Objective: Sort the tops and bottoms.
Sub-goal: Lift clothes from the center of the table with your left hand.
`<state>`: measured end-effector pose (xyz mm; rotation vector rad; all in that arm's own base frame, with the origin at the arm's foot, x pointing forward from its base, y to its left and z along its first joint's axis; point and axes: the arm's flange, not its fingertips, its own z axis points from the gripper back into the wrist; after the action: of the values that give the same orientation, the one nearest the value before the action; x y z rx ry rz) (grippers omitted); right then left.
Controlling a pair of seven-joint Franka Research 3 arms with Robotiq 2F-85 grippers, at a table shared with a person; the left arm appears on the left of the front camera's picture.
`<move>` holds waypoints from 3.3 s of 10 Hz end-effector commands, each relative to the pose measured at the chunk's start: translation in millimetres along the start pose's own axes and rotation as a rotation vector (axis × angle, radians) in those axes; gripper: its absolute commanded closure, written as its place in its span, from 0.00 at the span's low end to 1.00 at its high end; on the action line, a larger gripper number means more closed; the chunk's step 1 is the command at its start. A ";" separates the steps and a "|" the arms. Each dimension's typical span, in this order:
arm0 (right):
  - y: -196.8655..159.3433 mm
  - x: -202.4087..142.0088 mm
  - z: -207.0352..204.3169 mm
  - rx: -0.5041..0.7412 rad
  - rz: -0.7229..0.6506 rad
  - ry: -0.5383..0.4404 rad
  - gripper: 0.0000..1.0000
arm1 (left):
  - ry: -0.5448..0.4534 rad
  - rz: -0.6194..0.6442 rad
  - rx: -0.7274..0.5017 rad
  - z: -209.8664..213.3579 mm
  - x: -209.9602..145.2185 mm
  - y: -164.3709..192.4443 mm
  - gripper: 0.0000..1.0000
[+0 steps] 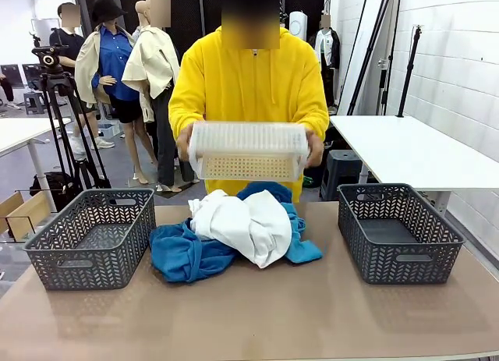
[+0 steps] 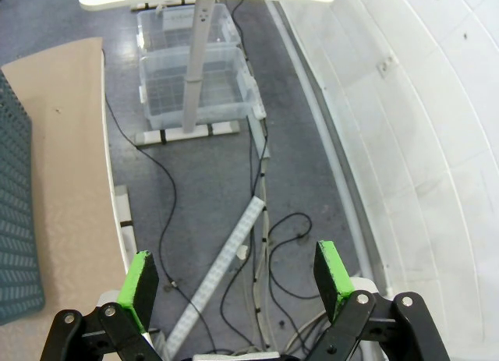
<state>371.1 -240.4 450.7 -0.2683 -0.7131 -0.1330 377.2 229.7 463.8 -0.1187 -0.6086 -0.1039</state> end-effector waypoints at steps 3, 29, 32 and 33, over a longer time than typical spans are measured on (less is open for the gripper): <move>-2.1 -1.2 0.1 0.002 -0.001 0.002 0.00 | -0.006 0.001 -0.007 -0.5 -1.4 2.6 0.00; -2.1 -1.2 0.1 0.002 -0.001 0.002 0.00 | -0.006 0.001 -0.007 -0.5 -1.4 2.6 0.00; -2.1 -1.2 0.1 0.002 -0.001 0.002 0.00 | -0.006 0.001 -0.007 -0.5 -1.4 2.6 0.00; -2.1 -1.2 0.1 0.002 -0.001 0.002 0.00 | -0.006 0.001 -0.007 -0.5 -1.4 2.6 0.00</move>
<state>371.1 -240.4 450.7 -0.2683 -0.7131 -0.1330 377.2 229.7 463.8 -0.1187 -0.6086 -0.1039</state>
